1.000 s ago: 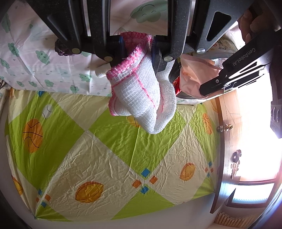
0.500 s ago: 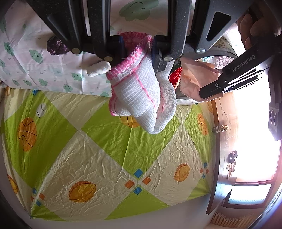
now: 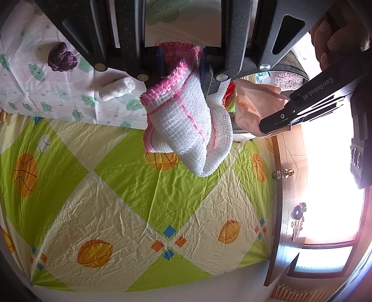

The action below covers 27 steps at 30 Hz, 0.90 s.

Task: Organize soft objects
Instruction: 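Carry the pink cloth and gauze towel over the tin with both tools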

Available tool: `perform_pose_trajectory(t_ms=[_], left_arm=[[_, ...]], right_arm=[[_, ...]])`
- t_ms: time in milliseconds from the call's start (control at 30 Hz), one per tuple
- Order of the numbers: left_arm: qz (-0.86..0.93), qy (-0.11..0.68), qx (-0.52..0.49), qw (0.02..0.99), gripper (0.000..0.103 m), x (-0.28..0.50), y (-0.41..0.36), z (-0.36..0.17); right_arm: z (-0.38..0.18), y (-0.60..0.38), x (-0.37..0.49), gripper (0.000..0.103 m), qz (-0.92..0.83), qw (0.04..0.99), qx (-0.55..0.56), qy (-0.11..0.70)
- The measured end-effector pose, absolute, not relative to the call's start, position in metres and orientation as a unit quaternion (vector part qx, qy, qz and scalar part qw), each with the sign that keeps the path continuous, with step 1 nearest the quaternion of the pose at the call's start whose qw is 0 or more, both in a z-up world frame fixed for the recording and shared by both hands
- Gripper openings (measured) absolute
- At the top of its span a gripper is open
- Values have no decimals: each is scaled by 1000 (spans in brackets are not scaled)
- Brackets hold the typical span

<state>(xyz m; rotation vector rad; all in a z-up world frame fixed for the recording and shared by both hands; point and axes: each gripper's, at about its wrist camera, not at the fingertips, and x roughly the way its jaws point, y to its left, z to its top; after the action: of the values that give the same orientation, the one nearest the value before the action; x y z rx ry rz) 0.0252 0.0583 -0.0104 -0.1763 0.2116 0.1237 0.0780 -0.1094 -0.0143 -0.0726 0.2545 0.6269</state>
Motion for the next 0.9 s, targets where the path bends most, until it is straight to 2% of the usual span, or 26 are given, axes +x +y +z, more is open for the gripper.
perform_pose_trajectory(t_ms=[900], left_arm=[[87, 104, -99, 986, 10, 14, 96, -5]], right_arm=[[-3, -69, 83, 24, 348, 925, -54, 140]])
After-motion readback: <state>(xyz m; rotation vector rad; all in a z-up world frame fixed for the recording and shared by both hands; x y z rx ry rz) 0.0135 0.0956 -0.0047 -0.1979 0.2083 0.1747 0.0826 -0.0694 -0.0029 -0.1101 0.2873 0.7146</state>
